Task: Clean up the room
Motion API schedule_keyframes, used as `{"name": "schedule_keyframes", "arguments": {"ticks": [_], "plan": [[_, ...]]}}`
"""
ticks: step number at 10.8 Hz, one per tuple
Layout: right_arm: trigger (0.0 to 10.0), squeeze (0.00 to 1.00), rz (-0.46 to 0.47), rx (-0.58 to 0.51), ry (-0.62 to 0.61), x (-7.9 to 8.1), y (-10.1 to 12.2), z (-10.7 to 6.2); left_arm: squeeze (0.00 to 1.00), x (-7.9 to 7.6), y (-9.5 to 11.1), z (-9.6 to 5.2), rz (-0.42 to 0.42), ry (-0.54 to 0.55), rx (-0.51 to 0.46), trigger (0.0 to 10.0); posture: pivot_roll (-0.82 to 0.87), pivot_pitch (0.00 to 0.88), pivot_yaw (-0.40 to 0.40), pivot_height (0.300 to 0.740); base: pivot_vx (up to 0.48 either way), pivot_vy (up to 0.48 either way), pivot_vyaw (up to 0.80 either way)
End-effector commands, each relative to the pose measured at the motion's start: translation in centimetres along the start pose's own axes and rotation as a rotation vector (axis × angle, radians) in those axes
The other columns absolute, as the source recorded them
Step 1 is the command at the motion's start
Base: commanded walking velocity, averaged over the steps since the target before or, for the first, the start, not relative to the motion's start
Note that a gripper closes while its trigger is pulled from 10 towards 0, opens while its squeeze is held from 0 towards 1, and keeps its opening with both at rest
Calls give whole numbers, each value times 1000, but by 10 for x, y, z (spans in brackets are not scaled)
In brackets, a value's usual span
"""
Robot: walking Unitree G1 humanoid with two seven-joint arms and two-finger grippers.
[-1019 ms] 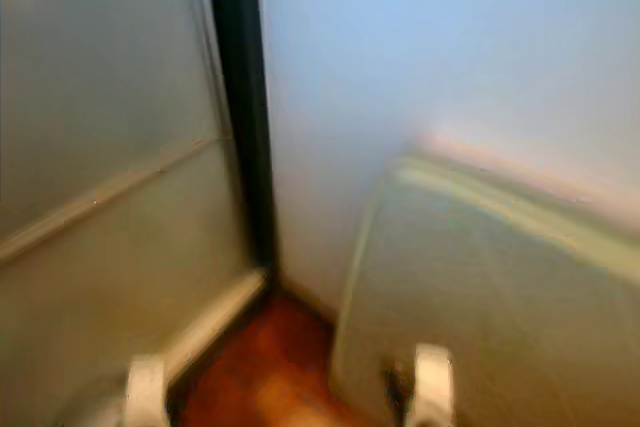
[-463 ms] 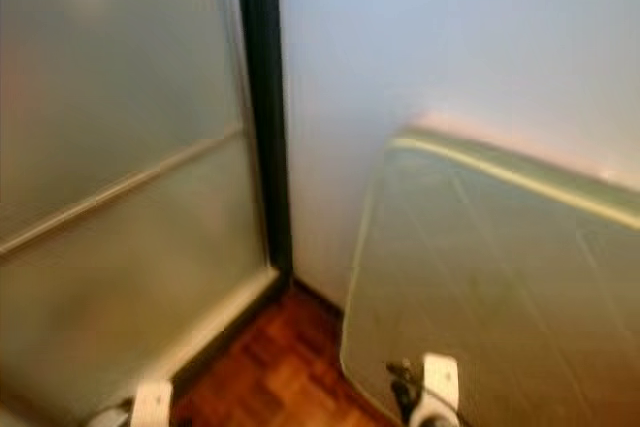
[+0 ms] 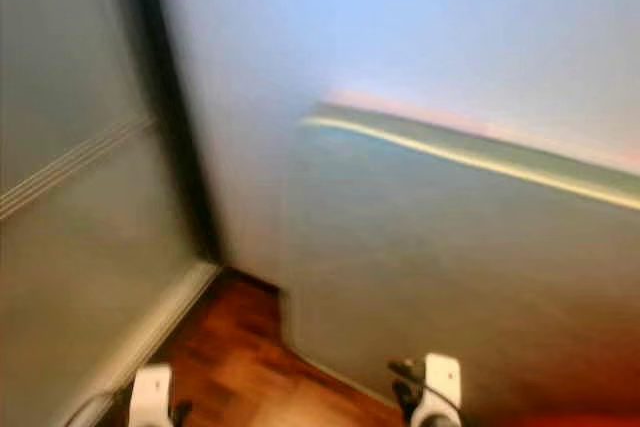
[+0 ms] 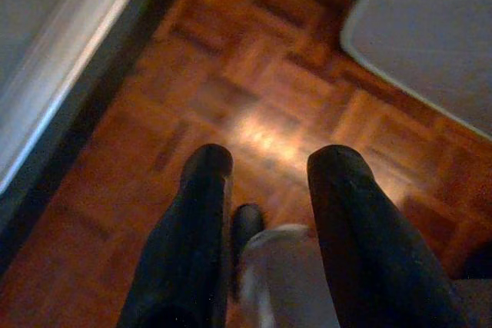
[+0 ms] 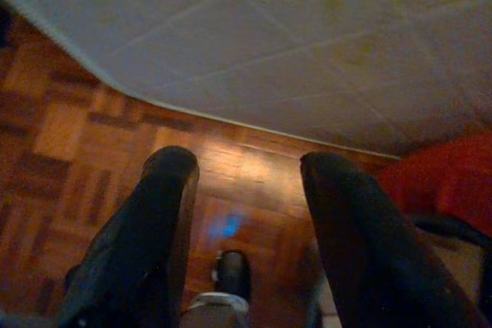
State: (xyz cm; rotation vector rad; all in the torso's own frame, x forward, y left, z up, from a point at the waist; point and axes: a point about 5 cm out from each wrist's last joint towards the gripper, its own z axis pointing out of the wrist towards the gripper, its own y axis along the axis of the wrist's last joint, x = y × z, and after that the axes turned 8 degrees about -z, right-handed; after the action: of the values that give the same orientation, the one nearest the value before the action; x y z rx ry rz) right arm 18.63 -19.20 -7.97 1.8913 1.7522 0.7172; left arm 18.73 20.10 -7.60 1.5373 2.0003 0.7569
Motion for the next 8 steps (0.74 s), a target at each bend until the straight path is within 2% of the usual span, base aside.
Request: {"name": "schedule_keyframes", "arguments": {"ticks": [1, 3, 5, 6, 8], "plan": [[10000, 0, 5, -1, -4, 1, 2, 1, 0, 3, -5, -1, -1, 11, 20, 10000, 220, 0, -81, 740, 0, 0, -800], [10000, 0, 8, 3, -2, 4, 0, 1, 0, 5, -4, -1, 30, 2, 23, 10000, 233, 15, -52, 740, 0, 0, -800], [10000, 0, 48, 34, -3, 15, -14, -1, 0, 18, -2, -2, 98, -1, 37, 10000, 229, 31, 10, 740, 0, 0, -800], [10000, 0, 63, 54, 7, 22, -22, -3, 0, 23, 5, -1, 124, -1, 26, 10000, 238, 42, 14, 740, 0, 0, -800], [10000, 0, 60, 79, 7, 24, -30, -5, 0, 20, 12, 2, 146, -12, 9, 10000, 233, 44, 1, 740, 0, 0, -800]]}}
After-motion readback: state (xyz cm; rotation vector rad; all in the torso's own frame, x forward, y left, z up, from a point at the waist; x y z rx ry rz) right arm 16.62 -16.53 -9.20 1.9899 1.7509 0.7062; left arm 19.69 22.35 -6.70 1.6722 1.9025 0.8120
